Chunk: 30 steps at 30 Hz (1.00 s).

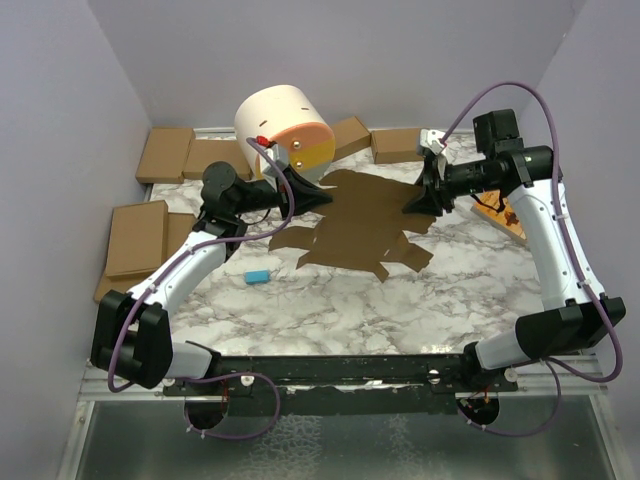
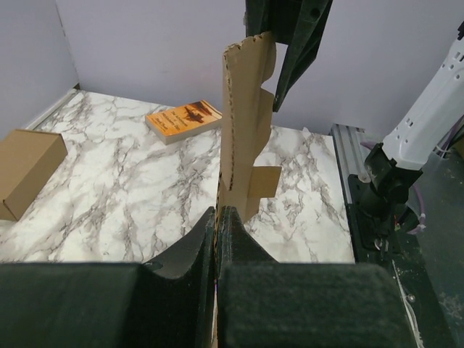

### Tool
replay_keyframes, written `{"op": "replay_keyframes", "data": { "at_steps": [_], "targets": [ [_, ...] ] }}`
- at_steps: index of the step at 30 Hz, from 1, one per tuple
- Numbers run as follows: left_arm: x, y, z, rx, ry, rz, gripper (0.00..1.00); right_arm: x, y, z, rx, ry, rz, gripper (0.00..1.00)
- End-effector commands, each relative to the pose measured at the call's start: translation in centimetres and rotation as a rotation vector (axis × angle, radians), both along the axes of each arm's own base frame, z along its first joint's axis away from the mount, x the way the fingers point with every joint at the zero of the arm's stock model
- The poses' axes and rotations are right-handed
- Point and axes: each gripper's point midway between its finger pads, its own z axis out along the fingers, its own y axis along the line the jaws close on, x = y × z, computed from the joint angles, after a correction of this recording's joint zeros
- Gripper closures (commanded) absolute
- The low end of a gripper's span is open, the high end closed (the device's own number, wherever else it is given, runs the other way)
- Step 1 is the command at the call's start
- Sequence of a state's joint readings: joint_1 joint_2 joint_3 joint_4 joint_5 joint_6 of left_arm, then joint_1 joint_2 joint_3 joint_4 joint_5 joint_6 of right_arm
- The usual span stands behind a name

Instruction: Fold the paper box

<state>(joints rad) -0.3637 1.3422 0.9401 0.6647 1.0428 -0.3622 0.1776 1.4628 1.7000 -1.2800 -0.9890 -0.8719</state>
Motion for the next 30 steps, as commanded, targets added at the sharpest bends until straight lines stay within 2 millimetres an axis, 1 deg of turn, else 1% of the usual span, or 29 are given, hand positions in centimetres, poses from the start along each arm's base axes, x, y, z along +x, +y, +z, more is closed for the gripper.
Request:
{"op": "replay_keyframes", "data": {
  "at_steps": [1, 11, 14, 18, 21, 23, 24, 25, 26, 27, 28, 30],
  "targets": [
    [-0.8, 0.7, 1.7, -0.031, -0.063, 0.000, 1.00, -1.1, 0.2, 0.4, 0.027, 0.007, 0.027, 0.74],
    [-0.9, 1.1, 1.8, -0.045, -0.060, -0.004, 1.00, -1.3, 0.2, 1.0, 0.066, 0.017, 0.039, 0.80],
    [-0.9, 1.1, 1.9, -0.047, -0.062, -0.003, 1.00, -1.4, 0.3, 1.1, 0.078, 0.024, 0.048, 0.86],
    [-0.9, 1.1, 1.9, -0.049, -0.061, -0.003, 1.00, -1.5, 0.5, 1.0, 0.092, 0.033, 0.060, 0.99],
    [-0.6, 1.2, 1.9, -0.051, -0.051, 0.010, 1.00, -1.5, 0.6, 1.3, 0.105, 0.026, 0.057, 0.99],
    [0.0, 1.5, 2.0, -0.054, -0.035, 0.044, 1.00, -1.1, 0.4, 1.7, 0.108, 0.009, 0.028, 0.99],
    [0.6, 1.9, 1.9, -0.057, -0.017, 0.077, 0.95, -0.7, 0.2, 2.0, 0.109, -0.001, 0.007, 0.99],
    [1.4, 2.4, 2.0, -0.064, 0.014, 0.125, 0.88, -0.3, -0.1, 2.3, 0.112, -0.010, -0.018, 0.99],
    [2.6, 3.4, 2.1, -0.078, 0.057, 0.206, 0.80, 0.3, -0.7, 2.6, 0.116, -0.020, -0.044, 0.99],
    [3.7, 4.7, 2.0, -0.089, 0.101, 0.298, 0.69, 0.7, -1.3, 3.0, 0.122, -0.024, -0.067, 0.99],
    [4.4, 6.1, 1.8, -0.095, 0.122, 0.380, 0.58, 1.0, -1.9, 3.3, 0.131, -0.023, -0.083, 0.99],
    [4.7, 8.8, 1.4, -0.111, 0.119, 0.527, 0.35, 1.1, -2.7, 3.9, 0.150, -0.019, -0.090, 0.99]
  ]
}}
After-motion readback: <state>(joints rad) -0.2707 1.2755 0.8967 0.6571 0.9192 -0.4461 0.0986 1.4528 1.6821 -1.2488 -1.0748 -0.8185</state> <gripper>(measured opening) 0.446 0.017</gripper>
